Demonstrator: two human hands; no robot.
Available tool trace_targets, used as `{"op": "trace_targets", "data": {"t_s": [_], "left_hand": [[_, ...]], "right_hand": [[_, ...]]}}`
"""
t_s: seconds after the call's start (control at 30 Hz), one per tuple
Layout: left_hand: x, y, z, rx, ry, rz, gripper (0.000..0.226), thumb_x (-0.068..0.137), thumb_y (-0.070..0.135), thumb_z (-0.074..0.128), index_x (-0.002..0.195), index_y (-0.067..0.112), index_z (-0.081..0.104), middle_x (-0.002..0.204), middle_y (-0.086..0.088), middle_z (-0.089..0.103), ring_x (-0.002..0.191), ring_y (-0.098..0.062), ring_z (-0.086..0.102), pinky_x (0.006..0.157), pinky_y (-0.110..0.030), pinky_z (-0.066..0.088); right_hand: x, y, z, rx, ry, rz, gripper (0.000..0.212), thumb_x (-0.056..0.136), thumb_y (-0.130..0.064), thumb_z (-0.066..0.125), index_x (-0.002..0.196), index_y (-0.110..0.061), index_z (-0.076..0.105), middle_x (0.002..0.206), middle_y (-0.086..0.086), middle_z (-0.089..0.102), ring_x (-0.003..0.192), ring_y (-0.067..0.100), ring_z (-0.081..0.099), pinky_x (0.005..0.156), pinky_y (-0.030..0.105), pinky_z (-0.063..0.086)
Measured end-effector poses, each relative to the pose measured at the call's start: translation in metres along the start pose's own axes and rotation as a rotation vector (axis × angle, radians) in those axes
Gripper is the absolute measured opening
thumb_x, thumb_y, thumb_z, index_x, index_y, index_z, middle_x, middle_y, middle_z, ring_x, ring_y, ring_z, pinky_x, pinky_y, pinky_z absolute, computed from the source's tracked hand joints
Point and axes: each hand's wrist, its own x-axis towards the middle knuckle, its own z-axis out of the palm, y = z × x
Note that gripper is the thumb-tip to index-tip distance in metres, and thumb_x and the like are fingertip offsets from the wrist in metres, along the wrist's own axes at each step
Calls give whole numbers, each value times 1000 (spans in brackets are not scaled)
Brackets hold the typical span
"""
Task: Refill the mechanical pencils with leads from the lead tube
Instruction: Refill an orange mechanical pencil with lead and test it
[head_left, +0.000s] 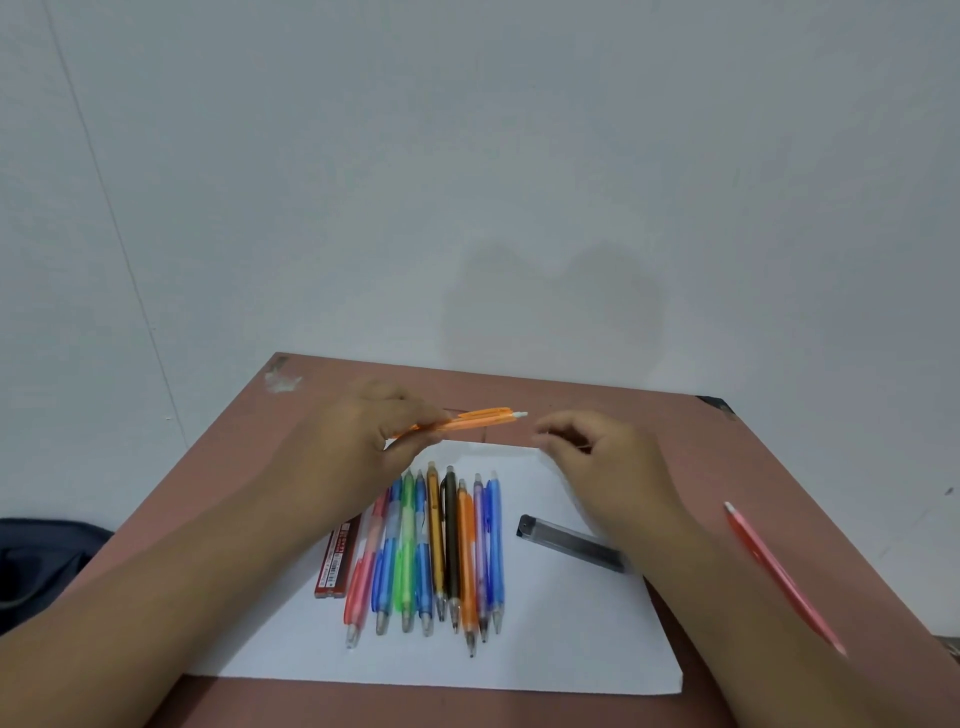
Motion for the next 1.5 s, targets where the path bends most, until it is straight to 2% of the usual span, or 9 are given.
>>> {"op": "trace_targets", "data": {"t_s": [0.17,0.43,0.6,0.73,1.03,1.13,1.23,1.37,1.5], "left_hand": [[0,1,0,4,-9,19,32,91,44,57,115,33,74,98,16,69,92,-2,56,74,-29,54],[-1,5,-1,16,-5,32,26,88,32,70,114,30,75,100,14,71,93,-6,60,75,-33,56],[-1,7,-2,17,-4,54,34,90,45,56,114,30,75,101,13,71,93,-8,62,73,-38,58],[-1,10,-3,29,-7,57,26,89,33,68,114,29,75,102,13,71,94,-7,61,75,-36,57],[-2,20,-6,-3,-36,57,27,88,30,73,115,30,74,101,15,70,93,-5,60,75,-35,57],[-2,27,-8,-93,-50,15,28,87,31,73,114,38,72,94,21,66,87,-3,59,73,-25,51],[-2,39,-6,-207,-59,-89,26,87,34,72,112,42,71,90,26,65,88,-2,59,70,-17,47],[-1,56,0,-274,-117,-134,24,84,43,71,107,41,73,87,29,66,89,1,62,70,-19,55],[0,65,-6,-637,-188,-399,38,78,60,61,104,36,75,97,15,72,89,-4,67,71,-20,57]], "right_hand": [[-14,-21,-10,387,84,15,14,88,-21,77,94,-33,78,89,-19,75,87,1,70,78,15,56],[-17,-22,-6,365,56,24,13,87,-22,76,96,-32,79,88,-18,75,87,3,69,75,14,55],[-17,-23,-6,381,72,22,14,87,-22,77,91,-35,78,85,-17,75,84,5,69,74,15,55],[-17,-24,-8,381,94,31,13,87,-22,77,92,-34,78,85,-17,75,82,5,68,73,14,55],[-17,-25,-8,436,2,91,15,87,-17,75,91,-31,79,83,-6,76,79,12,71,77,27,61],[-16,-25,-8,546,-31,144,13,88,-15,72,95,-24,79,86,1,77,81,17,72,80,30,61],[-15,-24,-8,676,-103,217,21,81,-30,71,96,-21,80,84,3,76,80,24,65,82,33,58],[-18,-27,1,814,-197,284,28,82,-38,64,90,-16,80,82,6,62,74,18,48,69,31,44],[-11,-26,-3,1069,-89,317,27,95,-36,58,91,-13,69,94,12,70,87,21,67,77,33,53]]}}
